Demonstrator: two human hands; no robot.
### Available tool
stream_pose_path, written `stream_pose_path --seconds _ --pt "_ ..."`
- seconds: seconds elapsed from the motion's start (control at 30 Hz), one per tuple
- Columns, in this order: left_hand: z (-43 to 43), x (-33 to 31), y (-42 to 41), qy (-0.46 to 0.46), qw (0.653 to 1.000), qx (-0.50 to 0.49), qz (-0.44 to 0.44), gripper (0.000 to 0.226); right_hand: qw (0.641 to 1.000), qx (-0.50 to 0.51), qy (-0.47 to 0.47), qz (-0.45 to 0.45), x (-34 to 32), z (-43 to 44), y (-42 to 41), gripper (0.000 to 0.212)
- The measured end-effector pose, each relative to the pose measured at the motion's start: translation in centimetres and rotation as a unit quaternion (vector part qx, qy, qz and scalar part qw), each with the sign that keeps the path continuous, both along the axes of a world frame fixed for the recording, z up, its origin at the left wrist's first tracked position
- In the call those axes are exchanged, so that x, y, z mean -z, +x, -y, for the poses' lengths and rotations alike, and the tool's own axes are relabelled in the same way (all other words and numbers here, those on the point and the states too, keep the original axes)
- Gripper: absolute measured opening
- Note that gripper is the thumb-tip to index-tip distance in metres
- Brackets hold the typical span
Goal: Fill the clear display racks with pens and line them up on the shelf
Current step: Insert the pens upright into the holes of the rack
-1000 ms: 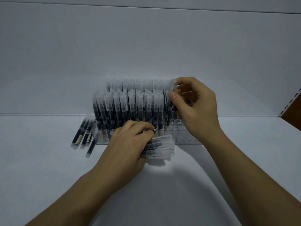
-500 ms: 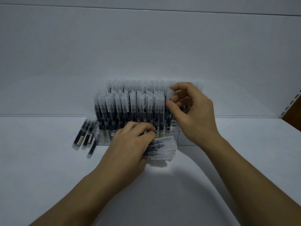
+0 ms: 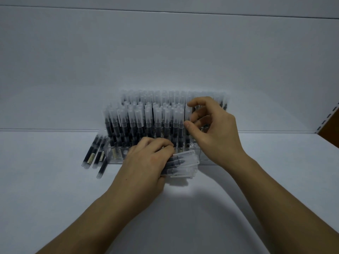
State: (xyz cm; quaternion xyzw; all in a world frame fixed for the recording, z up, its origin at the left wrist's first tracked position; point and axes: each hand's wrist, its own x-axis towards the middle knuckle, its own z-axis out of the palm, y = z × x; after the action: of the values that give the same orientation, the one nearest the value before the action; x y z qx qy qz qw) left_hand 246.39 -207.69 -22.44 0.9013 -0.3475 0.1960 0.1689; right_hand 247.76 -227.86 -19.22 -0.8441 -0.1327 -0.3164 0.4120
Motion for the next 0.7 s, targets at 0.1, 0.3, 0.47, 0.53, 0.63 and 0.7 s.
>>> stream_pose_path --seconds 0.1,0.3,0.47,0.53,0.63,0.7 --pt "-0.3 0.0 0.1 -0.043 0.999 0.012 -0.004 0.043 1.0 0.002 -0.01 -0.004 0.1 0.0 0.0 0.04" --pt "-0.4 -2.2 -0.8 -0.389 0.908 0.024 -0.154 0.015 0.996 -0.01 0.029 0.078 -0.4 -0.7 -0.9 0.032" --pt "-0.1 -3.0 -1.1 -0.481 0.838 0.076 -0.247 0.026 0.985 -0.15 0.079 0.019 -0.8 -2.1 -2.1 0.017" --pt "-0.3 -2.9 -0.9 -0.491 0.825 0.087 -0.266 0.029 0.979 -0.18 0.093 -0.006 -0.8 -2.5 -2.4 0.017" --pt "-0.5 -2.7 -0.8 -0.481 0.83 0.091 -0.267 0.031 0.973 -0.189 0.127 -0.017 -0.6 -2.9 -2.4 0.017" --pt "-0.4 -2.7 -0.8 -0.472 0.834 0.094 -0.269 0.029 0.972 -0.185 0.146 -0.019 -0.6 -3.0 -2.3 0.019"
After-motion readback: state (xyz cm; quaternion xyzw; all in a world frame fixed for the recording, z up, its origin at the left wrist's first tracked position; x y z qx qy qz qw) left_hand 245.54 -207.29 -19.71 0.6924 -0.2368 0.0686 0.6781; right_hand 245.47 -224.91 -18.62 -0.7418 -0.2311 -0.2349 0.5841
